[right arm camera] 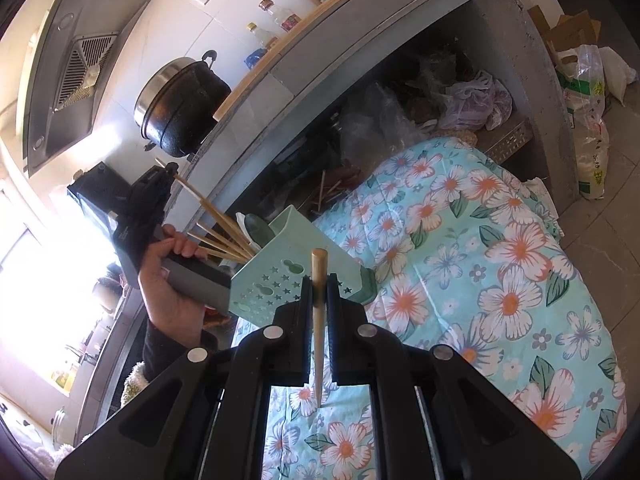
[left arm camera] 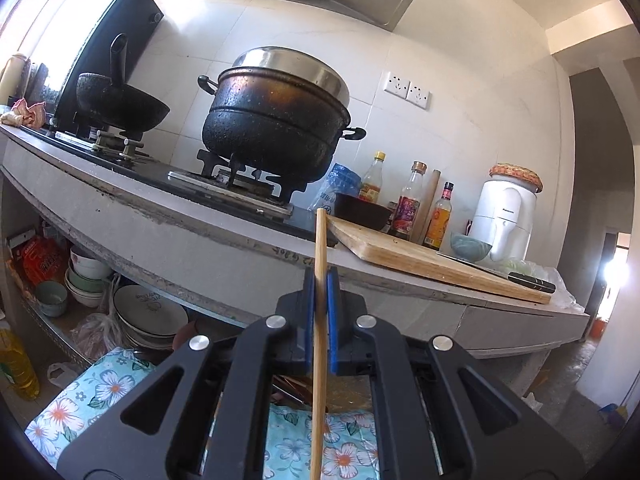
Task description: Organize utensils
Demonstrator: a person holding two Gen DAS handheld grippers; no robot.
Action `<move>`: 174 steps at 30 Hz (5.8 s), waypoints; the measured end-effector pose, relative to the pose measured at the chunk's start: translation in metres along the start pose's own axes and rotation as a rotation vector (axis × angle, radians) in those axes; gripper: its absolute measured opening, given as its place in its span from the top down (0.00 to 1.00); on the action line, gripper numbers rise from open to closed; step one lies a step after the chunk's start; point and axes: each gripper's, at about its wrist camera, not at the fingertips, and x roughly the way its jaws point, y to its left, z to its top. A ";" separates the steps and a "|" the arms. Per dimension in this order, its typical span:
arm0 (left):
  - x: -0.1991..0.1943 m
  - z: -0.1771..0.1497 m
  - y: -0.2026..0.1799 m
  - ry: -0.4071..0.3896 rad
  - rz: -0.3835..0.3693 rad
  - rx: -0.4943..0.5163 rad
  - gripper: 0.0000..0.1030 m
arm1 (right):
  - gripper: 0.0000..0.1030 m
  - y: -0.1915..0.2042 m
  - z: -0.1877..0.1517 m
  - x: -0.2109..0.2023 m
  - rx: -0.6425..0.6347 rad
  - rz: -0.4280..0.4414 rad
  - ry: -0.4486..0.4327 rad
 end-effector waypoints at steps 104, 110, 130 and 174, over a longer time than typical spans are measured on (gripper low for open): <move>-0.209 -0.076 0.052 0.480 0.471 0.310 0.08 | 0.06 0.094 -0.067 0.001 -0.592 -0.658 -0.090; -0.206 -0.076 0.058 0.492 0.485 0.299 0.08 | 0.06 0.096 -0.065 0.005 -0.592 -0.652 -0.086; -0.204 -0.074 0.063 0.503 0.488 0.267 0.08 | 0.06 0.099 -0.067 0.006 -0.594 -0.644 -0.076; -0.204 -0.074 0.064 0.510 0.489 0.262 0.08 | 0.06 0.101 -0.067 0.008 -0.593 -0.639 -0.063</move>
